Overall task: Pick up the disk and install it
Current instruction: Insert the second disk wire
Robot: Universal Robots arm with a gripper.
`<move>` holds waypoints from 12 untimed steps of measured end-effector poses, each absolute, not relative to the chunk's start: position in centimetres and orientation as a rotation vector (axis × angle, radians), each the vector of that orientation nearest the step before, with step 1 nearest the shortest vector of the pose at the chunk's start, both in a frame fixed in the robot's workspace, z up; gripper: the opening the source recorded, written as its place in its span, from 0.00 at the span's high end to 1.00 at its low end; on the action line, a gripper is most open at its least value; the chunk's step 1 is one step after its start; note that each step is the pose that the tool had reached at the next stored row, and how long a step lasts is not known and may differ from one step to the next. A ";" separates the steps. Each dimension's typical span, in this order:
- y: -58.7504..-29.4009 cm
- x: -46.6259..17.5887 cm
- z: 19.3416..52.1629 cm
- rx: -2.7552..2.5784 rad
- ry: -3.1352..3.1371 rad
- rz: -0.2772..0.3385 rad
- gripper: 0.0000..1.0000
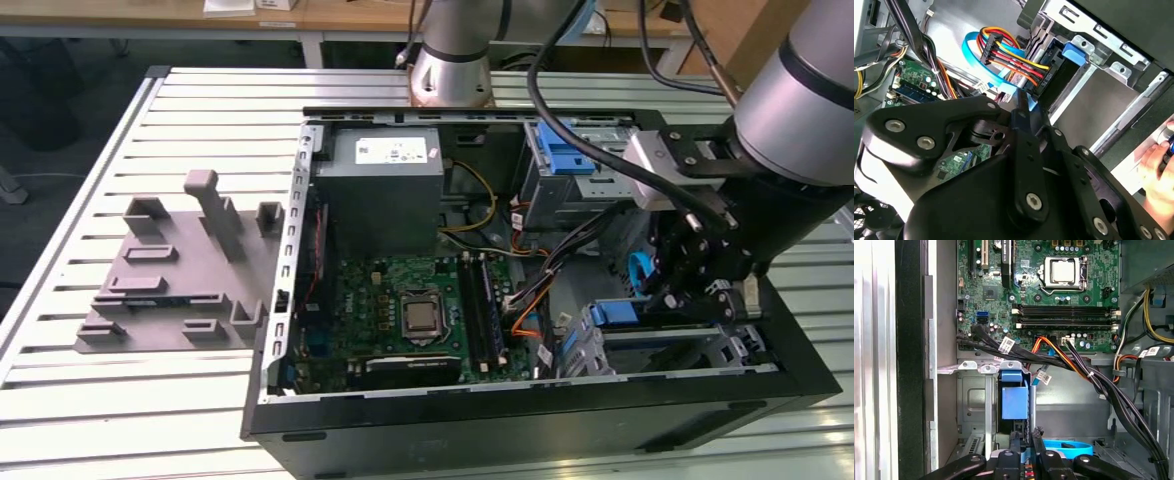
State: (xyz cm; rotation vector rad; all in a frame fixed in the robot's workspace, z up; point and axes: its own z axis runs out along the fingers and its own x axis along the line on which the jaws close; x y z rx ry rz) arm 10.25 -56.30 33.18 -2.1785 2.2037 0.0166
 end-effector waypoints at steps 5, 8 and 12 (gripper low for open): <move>-56.3 10.3 33.4 -2.178 2.204 0.017 0.69; -56.3 10.3 33.8 -2.178 2.204 0.017 0.69; -56.3 10.3 34.4 -2.179 2.204 0.017 0.69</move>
